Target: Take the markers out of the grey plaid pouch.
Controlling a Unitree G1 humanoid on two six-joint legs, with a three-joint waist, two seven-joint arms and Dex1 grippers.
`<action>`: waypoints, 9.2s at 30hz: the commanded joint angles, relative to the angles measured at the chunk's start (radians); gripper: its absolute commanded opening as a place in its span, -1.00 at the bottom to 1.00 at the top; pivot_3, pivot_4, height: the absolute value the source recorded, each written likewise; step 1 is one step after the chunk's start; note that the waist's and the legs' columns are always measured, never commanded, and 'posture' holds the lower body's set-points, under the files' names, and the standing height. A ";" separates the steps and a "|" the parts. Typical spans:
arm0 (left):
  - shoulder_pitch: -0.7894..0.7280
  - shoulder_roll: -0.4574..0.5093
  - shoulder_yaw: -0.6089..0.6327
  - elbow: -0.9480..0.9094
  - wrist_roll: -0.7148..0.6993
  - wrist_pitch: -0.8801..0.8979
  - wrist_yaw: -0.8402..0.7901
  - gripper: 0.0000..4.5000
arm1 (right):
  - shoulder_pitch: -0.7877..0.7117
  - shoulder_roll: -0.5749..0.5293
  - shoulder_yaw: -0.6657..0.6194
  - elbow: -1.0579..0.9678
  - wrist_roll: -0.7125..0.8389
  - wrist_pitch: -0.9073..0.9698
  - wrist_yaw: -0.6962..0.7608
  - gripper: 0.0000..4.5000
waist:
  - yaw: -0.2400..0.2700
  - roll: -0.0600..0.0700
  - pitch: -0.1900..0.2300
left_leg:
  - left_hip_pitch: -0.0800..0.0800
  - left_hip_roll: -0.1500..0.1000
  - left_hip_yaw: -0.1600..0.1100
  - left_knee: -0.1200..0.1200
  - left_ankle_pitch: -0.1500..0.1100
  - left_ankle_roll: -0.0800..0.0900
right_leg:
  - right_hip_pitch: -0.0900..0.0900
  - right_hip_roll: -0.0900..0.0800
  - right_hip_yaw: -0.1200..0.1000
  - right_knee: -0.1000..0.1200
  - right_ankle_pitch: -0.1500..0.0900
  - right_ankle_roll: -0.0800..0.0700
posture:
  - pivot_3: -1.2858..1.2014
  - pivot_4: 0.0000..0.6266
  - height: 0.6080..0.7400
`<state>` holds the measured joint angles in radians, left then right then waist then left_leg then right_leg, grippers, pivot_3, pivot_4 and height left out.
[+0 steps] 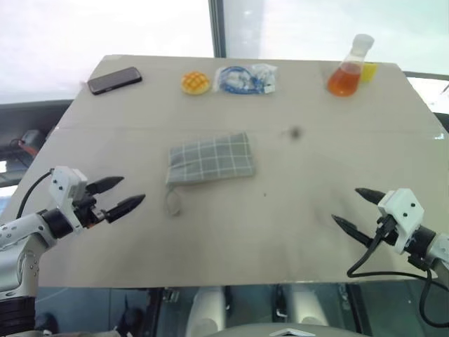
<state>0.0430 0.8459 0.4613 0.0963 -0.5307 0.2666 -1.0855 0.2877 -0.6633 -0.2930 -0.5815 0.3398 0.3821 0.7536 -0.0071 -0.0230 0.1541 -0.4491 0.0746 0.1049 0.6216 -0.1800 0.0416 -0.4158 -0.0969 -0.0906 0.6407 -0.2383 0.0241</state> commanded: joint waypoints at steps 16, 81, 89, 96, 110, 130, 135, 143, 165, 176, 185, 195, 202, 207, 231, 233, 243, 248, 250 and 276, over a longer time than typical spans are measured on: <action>-0.688 0.161 -0.431 0.952 0.766 -1.517 0.127 0.96 | -0.175 -0.024 0.133 -0.219 0.158 -0.031 0.052 1.00 | 0.023 0.000 0.000 | -0.003 -0.001 -0.001 0.009 -0.003 -0.001 | 0.002 0.003 -0.001 0.001 0.000 0.000 | 0.03 -0.52 1.00; -0.474 -0.469 -0.546 -0.081 0.340 -0.285 0.484 -1.00 | -0.659 0.379 0.355 0.030 0.368 0.566 -0.421 -0.75 | 0.000 0.000 -0.002 | 0.000 0.001 -0.008 0.022 -0.001 0.004 | 0.003 0.010 0.004 0.017 0.005 0.005 | 0.03 -0.52 1.00; -0.512 -0.460 -0.514 -0.032 0.272 -0.208 0.405 -1.00 | -0.729 0.487 0.345 0.059 0.480 0.680 -0.466 0.00 | -0.002 0.000 -0.002 | -0.001 0.000 -0.008 0.021 -0.001 0.004 | 0.003 0.010 0.004 0.017 0.005 0.005 | 0.03 -0.52 1.00; -0.540 -0.464 -0.531 -0.005 0.316 -0.253 0.392 -1.00 | -0.818 0.593 0.369 0.187 0.490 0.747 -0.535 0.00 | -0.005 0.000 -0.002 | 0.000 0.001 -0.008 0.020 -0.001 0.004 | 0.003 0.010 0.004 0.017 0.005 0.005 | 0.03 -0.52 1.00; -0.456 -0.438 -0.494 -0.073 0.301 -0.261 0.373 -1.00 | -0.755 0.304 0.109 -0.003 0.462 0.847 -0.615 -0.98 | 0.002 0.001 -0.002 | -0.003 0.000 -0.007 0.017 -0.001 0.004 | 0.002 0.009 0.004 0.011 0.005 0.005 | 0.03 -0.52 1.00; -0.359 -0.439 -0.477 -0.133 0.258 -0.216 0.371 -1.00 | -0.436 -0.073 -0.011 -0.200 0.469 0.770 -0.415 -0.12 | 0.009 0.002 -0.001 | -0.003 0.000 -0.007 0.013 -0.001 0.004 | 0.002 0.009 0.004 0.003 0.004 0.007 | 0.03 -0.52 1.00; -0.341 -0.437 -0.472 -0.156 0.272 -0.203 0.398 -1.00 | -0.340 -0.164 -0.140 -0.238 0.617 0.739 -0.241 -0.42 | 0.020 0.002 0.000 | -0.003 0.000 -0.007 0.013 -0.001 0.004 | 0.003 0.010 0.004 0.003 0.003 0.008 | 0.03 -0.52 1.00; -0.325 -0.450 -0.488 -0.200 0.271 -0.182 0.417 -1.00 | -0.555 0.051 0.177 -0.195 0.585 0.725 -0.441 -0.96 | 0.018 0.002 0.000 | -0.001 0.000 -0.009 0.014 -0.001 0.004 | 0.003 0.011 0.005 0.003 0.001 0.005 | 0.03 -0.52 1.00; -0.262 -0.470 -0.524 -0.309 0.272 -0.166 0.434 -1.00 | -0.736 0.445 0.142 0.146 0.536 0.759 -0.674 -0.96 | 0.020 0.003 -0.001 | -0.003 0.000 -0.008 0.014 -0.001 0.004 | 0.003 0.011 0.005 0.004 0.006 0.005 | 0.03 -0.52 1.00; -0.263 -0.480 -0.540 -0.318 0.192 -0.092 0.371 -1.00 | -0.730 0.402 0.336 0.105 0.413 0.762 -0.655 -0.96 | 0.019 0.004 0.000 | -0.003 -0.001 -0.005 0.013 -0.001 0.004 | 0.002 0.011 0.005 0.004 0.006 0.005 | 0.03 -0.52 1.00; -0.304 -0.481 -0.558 -0.273 0.205 -0.095 0.335 -1.00 | -0.811 0.632 0.077 0.213 0.632 0.779 -0.811 -0.96 | 0.018 0.004 0.000 | -0.002 0.002 -0.007 0.013 -0.001 0.004 | 0.002 0.014 0.005 0.006 0.006 0.005 | 0.03 -0.52 1.00; -0.353 -0.507 -0.499 -0.302 0.020 0.152 0.328 -1.00 | -0.804 0.069 0.691 0.121 0.032 0.442 -0.481 -0.67 | 0.015 0.006 0.001 | -0.003 -0.002 -0.005 0.014 -0.001 0.005 | 0.002 0.009 0.008 0.002 0.005 0.007 | 0.03 -0.52 1.00; -0.367 -0.464 -0.442 -0.342 -0.231 0.451 0.295 -1.00 | -0.883 -0.085 0.860 0.107 -0.227 0.290 -0.290 0.28 | 0.002 0.006 0.001 | -0.001 0.001 -0.008 0.013 -0.001 0.004 | 0.002 0.014 0.006 0.003 0.003 0.010 | 0.03 -0.52 1.00; -0.362 -0.433 -0.486 -0.359 -0.221 0.457 0.243 -1.00 | -0.962 0.006 1.005 0.320 -0.459 0.190 -0.278 0.28 | -0.007 0.006 0.001 | -0.001 0.001 -0.007 0.014 -0.001 0.004 | 0.002 0.014 0.007 0.003 0.003 0.010 | 0.03 -0.52 1.00; -0.419 -0.437 -0.470 -0.090 0.036 0.188 0.274 -1.00 | -0.712 0.174 0.427 0.030 -0.111 0.234 -0.100 -0.87 | 0.002 0.004 0.001 | -0.001 0.000 -0.006 0.014 -0.001 0.003 | 0.003 0.012 0.006 0.004 0.006 0.006 | 0.03 -0.52 1.00; -0.415 -0.436 -0.466 -0.095 0.042 0.181 0.278 -1.00 | -0.714 0.240 0.309 -0.029 0.039 0.350 -0.135 -0.87 | 0.004 0.004 0.001 | -0.001 0.000 -0.007 0.014 -0.001 0.003 | 0.003 0.012 0.006 0.004 0.006 0.006 | 0.03 -0.52 1.00; -0.382 -0.399 -0.455 -0.100 0.075 0.144 0.273 -1.00 | -0.757 0.058 -0.217 -0.003 0.593 0.737 -0.263 -0.87 | 0.024 0.005 0.001 | -0.001 -0.001 -0.008 0.014 -0.001 0.003 | 0.003 0.009 0.006 0.004 0.005 0.004 | 0.03 -0.52 1.00; -0.375 -0.376 -0.447 -0.099 0.091 0.123 0.274 -1.00 | -0.738 -0.132 -0.231 0.209 0.583 0.775 -0.239 -0.87 | 0.018 0.005 0.001 | -0.001 -0.002 -0.006 0.014 -0.002 0.005 | 0.003 0.009 0.007 0.002 0.004 0.001 | 0.03 -0.52 1.00; -0.376 -0.364 -0.461 -0.105 0.125 0.076 0.276 -1.00 | -0.829 -0.064 -0.274 0.325 0.705 0.811 -0.307 -0.87 | 0.011 0.005 0.001 | 0.000 -0.001 -0.006 0.014 -0.002 0.005 | 0.003 0.011 0.008 0.003 0.004 0.002 | 0.03 -0.52 1.00; -0.542 -0.472 -0.486 -0.100 0.319 -0.018 0.524 -1.00 | -1.013 0.583 -0.064 0.126 1.626 0.252 -1.105 -0.87 | -0.003 0.006 0.001 | -0.002 -0.001 -0.007 0.014 -0.001 0.005 | 0.002 0.012 0.009 0.003 0.010 0.011 | 0.03 -0.52 1.00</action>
<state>-0.4700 0.3772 -0.0456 0.0073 -0.2251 0.2782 -0.5836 -0.6876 -0.0991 -0.3506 -0.3948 1.8765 0.7021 -0.3229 -0.0101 -0.0167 0.1551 -0.4515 0.0737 0.0981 0.6352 -0.1812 0.0461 -0.4135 -0.0840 -0.0817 0.6440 -0.2287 0.0347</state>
